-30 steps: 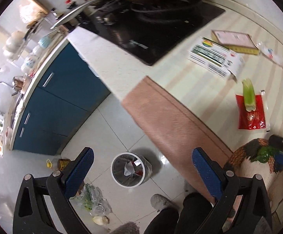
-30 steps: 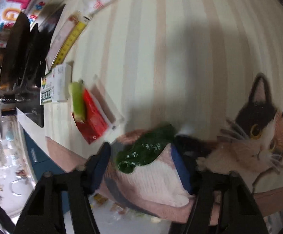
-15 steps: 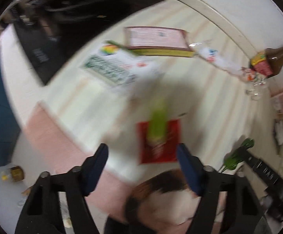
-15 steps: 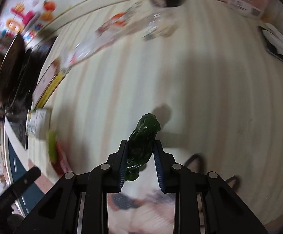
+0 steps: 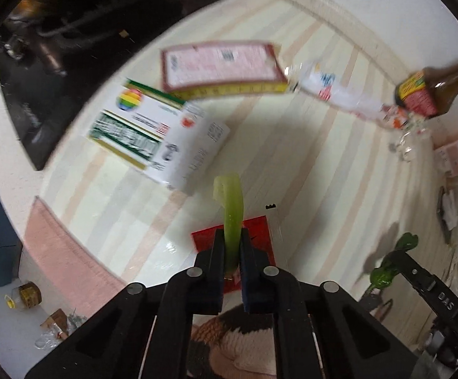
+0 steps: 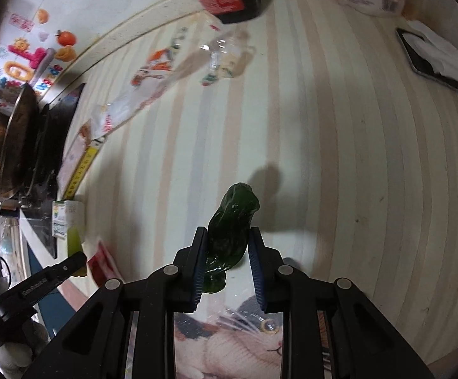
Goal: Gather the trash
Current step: 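Carry pepper and celery to the wastebasket and open both tools to drop them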
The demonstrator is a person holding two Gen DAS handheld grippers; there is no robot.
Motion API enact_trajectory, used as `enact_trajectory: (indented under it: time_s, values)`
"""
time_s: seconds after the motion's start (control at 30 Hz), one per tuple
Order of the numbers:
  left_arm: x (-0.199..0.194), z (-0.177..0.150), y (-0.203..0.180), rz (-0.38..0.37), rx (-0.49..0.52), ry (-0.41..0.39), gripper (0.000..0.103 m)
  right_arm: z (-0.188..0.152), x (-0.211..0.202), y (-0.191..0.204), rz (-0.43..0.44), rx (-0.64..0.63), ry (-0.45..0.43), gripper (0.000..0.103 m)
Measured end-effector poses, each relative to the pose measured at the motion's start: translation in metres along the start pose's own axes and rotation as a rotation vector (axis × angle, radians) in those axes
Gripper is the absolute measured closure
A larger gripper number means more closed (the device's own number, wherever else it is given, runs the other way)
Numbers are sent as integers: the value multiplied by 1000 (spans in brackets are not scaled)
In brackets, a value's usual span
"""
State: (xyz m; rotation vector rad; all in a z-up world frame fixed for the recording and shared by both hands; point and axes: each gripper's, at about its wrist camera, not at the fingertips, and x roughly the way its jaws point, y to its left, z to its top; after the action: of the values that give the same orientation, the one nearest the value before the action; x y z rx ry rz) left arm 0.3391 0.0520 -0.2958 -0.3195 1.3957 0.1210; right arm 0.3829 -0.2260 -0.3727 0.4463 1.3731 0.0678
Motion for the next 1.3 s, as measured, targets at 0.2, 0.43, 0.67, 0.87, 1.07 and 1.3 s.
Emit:
enact_trajectory:
  time_s: [0.2,0.43,0.67,0.87,1.07,1.3]
  values:
    - [-46,-19,31,16,-66,-104,98,-1,-23,31,49,-111,-11,76]
    - [-92,-74,105,100,-167,-202,98,-29,-33,110,128,-290,14,77]
    - [-105,-144,206,156,-379,-225,98,-103,-15,211,191,-529,104,77]
    - [-75,-225,301,177,-594,-175,98,-213,43,281,213,-741,243,77]
    - [14,-313,394,152,-783,-72,98,-327,152,317,184,-886,390,77]
    - [164,-390,484,13,-959,79,97,-430,308,311,106,-1000,497,77]
